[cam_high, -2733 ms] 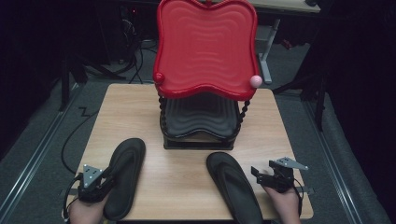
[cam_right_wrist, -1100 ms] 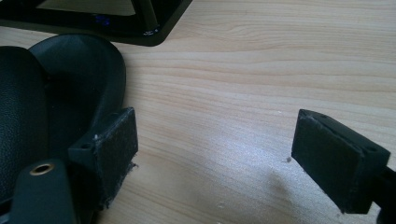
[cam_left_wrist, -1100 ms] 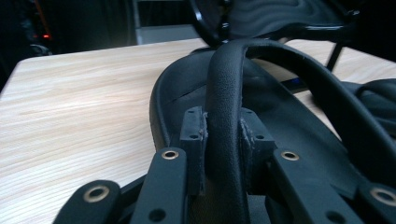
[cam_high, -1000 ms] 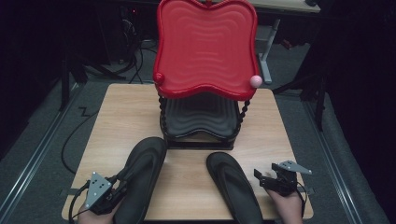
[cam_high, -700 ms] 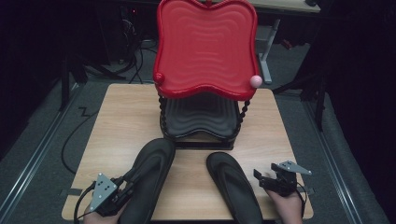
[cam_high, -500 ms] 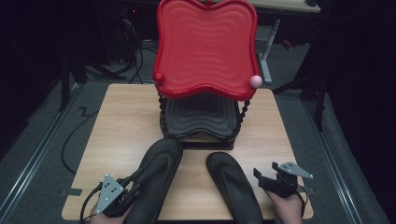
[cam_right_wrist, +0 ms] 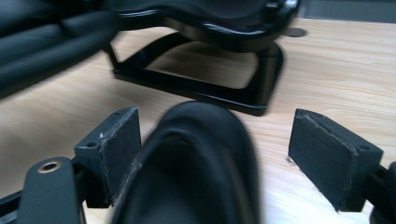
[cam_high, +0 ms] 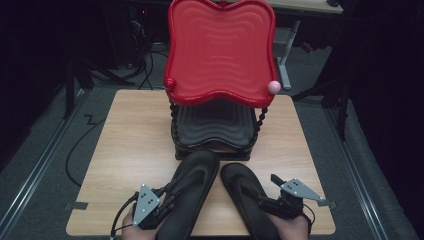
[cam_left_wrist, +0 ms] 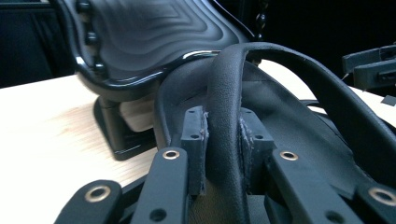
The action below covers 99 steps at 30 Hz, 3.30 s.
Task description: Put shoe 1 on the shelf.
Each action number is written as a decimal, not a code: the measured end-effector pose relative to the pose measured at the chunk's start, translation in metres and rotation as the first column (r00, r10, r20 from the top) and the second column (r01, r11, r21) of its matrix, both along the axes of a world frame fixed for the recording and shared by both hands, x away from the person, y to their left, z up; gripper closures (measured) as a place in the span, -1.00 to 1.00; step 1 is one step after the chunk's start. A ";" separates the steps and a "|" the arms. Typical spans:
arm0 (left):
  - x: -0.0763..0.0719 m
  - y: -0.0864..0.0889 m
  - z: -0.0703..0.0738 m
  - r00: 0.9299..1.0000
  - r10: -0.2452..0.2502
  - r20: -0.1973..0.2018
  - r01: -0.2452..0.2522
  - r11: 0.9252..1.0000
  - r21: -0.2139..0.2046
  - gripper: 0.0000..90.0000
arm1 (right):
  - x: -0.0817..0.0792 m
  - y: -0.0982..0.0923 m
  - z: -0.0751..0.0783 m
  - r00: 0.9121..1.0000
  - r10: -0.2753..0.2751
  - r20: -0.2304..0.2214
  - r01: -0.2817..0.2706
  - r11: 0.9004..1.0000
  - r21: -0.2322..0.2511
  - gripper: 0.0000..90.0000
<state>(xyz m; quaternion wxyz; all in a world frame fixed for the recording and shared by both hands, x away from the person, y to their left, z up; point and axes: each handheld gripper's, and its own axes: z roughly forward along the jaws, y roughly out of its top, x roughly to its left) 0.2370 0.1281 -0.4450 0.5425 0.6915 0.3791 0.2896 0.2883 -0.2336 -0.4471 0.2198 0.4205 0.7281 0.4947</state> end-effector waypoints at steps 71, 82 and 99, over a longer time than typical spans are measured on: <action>0.120 -0.046 0.013 0.989 0.115 0.089 -0.116 0.993 0.007 0.37 | 0.073 0.117 0.031 0.994 -0.008 0.109 0.005 0.999 0.034 0.77; 0.099 -0.052 0.011 0.988 0.124 0.094 -0.126 0.992 0.024 0.10 | 0.070 0.117 0.028 0.990 -0.051 0.133 0.050 0.999 0.016 0.86; 0.102 -0.045 0.011 0.977 0.161 0.139 -0.169 0.984 0.048 0.45 | 0.079 0.123 0.030 0.989 -0.066 0.133 0.064 0.998 0.015 0.82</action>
